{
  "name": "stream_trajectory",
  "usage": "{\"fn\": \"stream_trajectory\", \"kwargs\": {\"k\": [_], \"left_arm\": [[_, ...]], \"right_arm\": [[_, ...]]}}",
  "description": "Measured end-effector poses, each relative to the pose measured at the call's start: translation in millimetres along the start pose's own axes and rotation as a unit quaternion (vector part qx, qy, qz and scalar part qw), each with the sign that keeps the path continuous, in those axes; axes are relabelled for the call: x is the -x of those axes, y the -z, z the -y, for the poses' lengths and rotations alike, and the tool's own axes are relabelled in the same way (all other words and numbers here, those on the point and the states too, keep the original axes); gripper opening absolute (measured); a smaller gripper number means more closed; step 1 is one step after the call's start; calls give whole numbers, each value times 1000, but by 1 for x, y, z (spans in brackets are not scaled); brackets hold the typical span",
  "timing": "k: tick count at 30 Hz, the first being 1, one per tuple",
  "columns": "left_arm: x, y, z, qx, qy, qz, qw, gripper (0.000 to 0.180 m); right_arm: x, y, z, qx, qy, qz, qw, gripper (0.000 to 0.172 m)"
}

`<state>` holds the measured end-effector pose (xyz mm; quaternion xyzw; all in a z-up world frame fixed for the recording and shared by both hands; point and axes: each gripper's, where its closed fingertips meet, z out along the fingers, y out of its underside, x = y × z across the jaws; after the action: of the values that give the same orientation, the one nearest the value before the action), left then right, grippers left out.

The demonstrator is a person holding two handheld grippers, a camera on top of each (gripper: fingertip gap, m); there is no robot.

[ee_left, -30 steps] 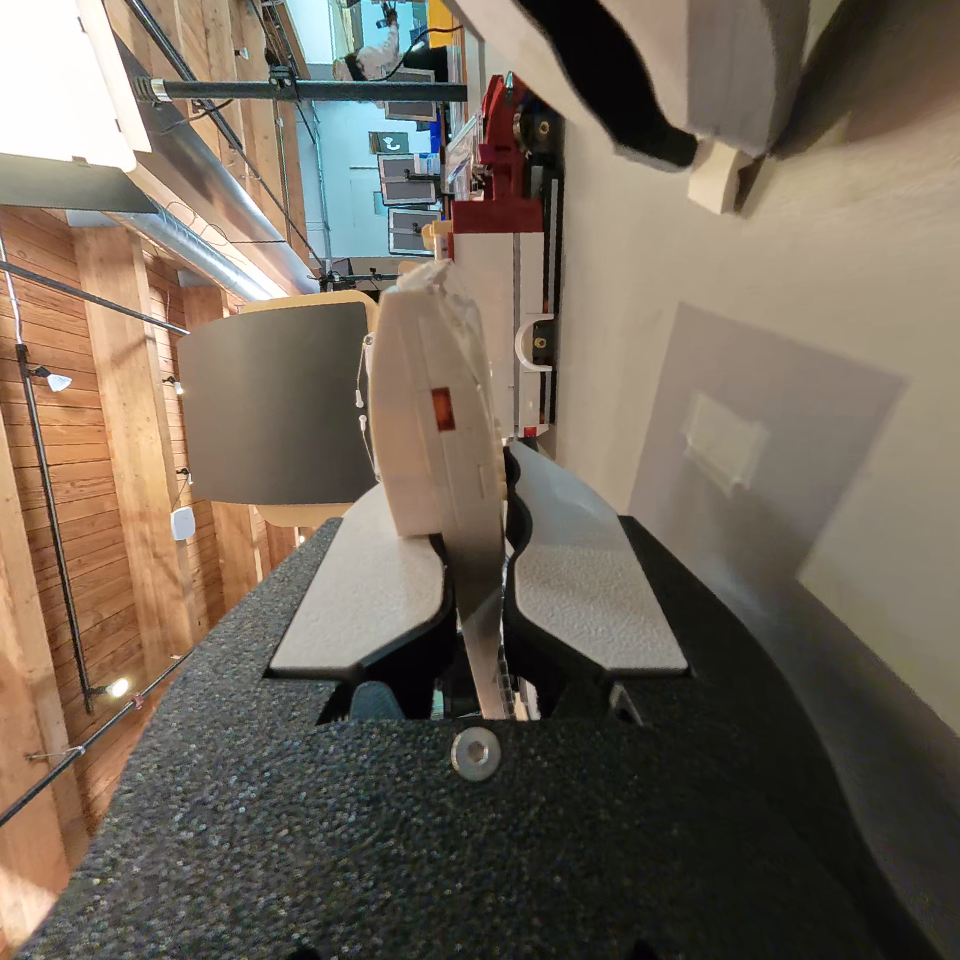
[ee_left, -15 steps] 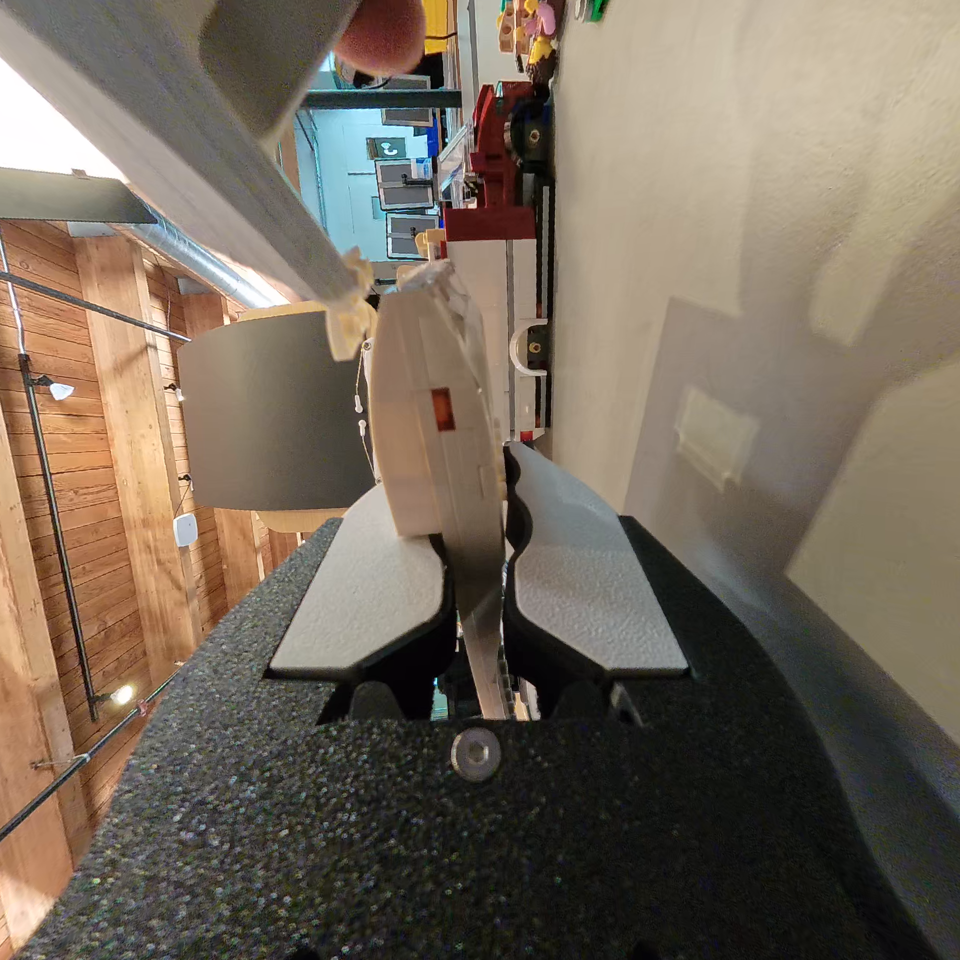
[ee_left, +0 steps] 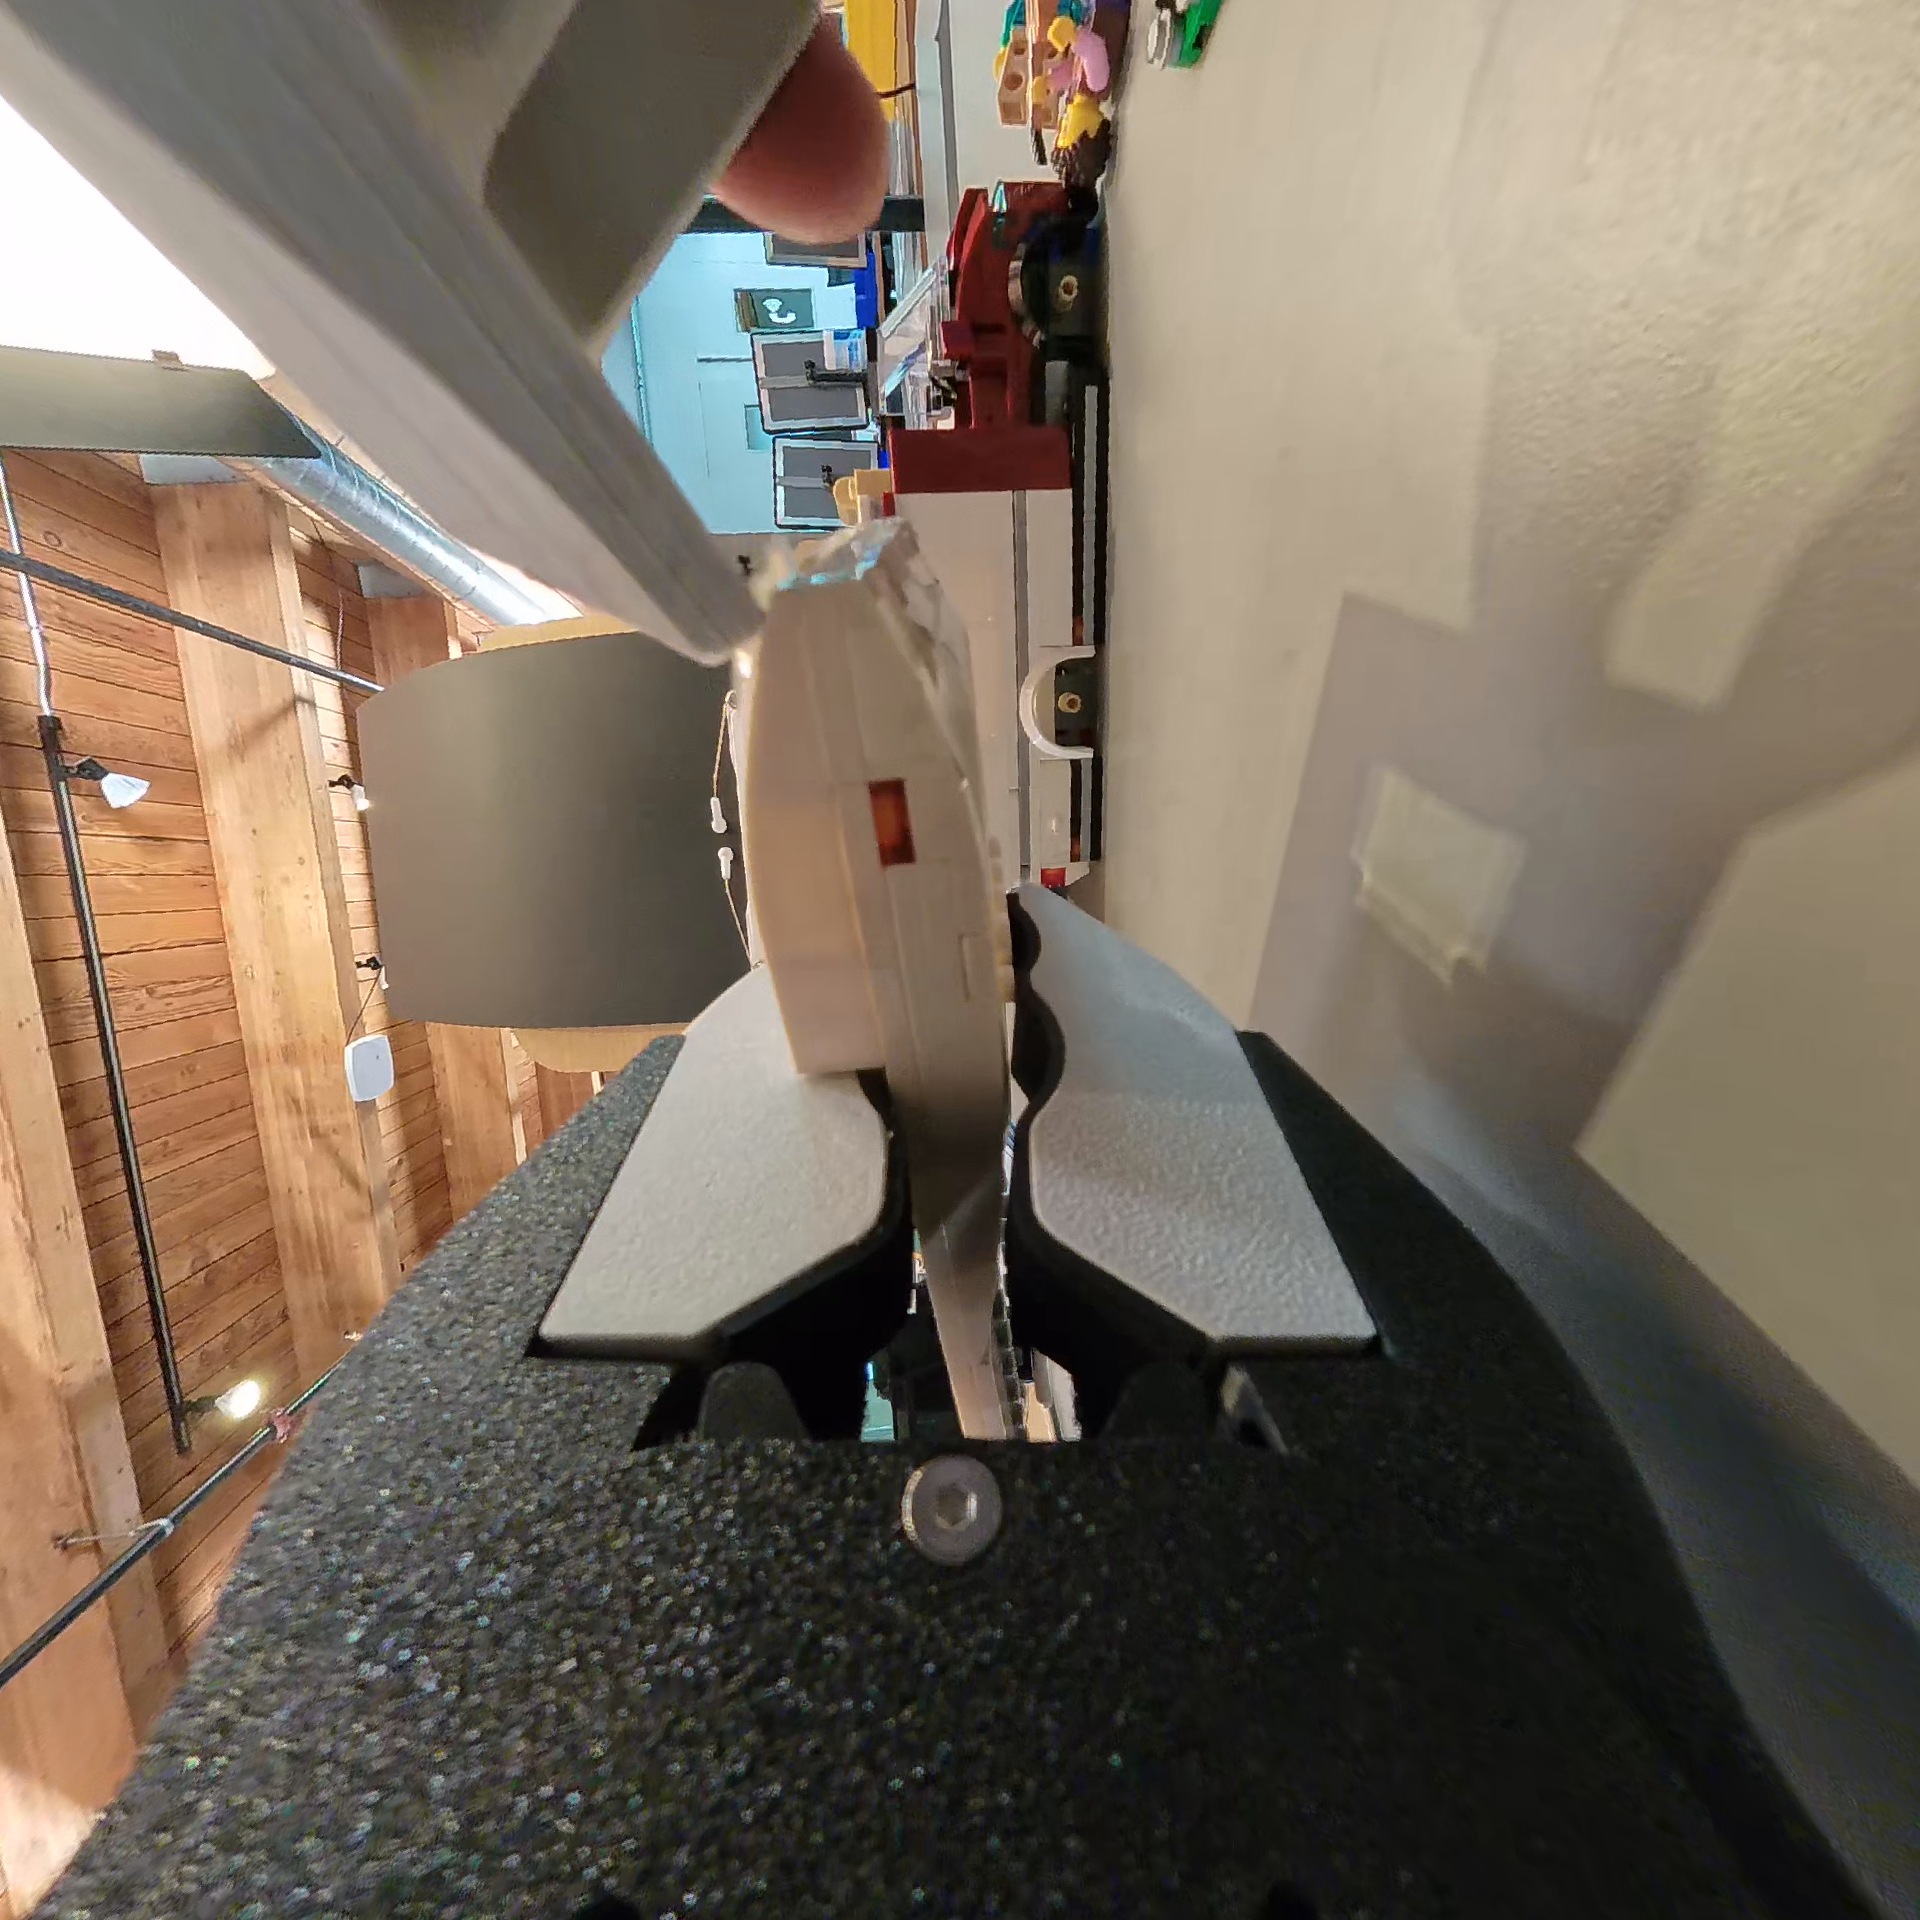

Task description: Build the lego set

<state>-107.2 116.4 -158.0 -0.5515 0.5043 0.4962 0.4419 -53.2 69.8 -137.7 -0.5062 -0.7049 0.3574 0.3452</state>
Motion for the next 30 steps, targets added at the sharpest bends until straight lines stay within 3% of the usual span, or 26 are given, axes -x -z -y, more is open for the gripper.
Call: {"fn": "stream_trajectory", "kwargs": {"k": [6, 11, 14, 20, 23, 30], "left_arm": [[0, 0, 0, -2, 6, -1, 1000, 15], [1, 0, 0, -3, 10, -1, 1000, 15], [0, 0, 1, -5, 10, -3, 1000, 15], [-1, 0, 2, -7, 9, -4, 1000, 15], [-2, 0, 5, -12, 7, -3, 1000, 15], [-1, 2, 9, -21, 5, 2, 1000, 15]], "right_arm": [[0, 2, 2, -15, 14, 6, 1000, 23], [2, 7, 1, -43, 147, -18, 988, 34], [1, 11, 0, -61, 263, -63, 961, 40], [7, 10, -1, -81, 453, -131, 878, 44], [9, 3, -3, -75, 489, -147, 857, 43], [8, -9, -10, -55, 518, -166, 837, 36]]}}
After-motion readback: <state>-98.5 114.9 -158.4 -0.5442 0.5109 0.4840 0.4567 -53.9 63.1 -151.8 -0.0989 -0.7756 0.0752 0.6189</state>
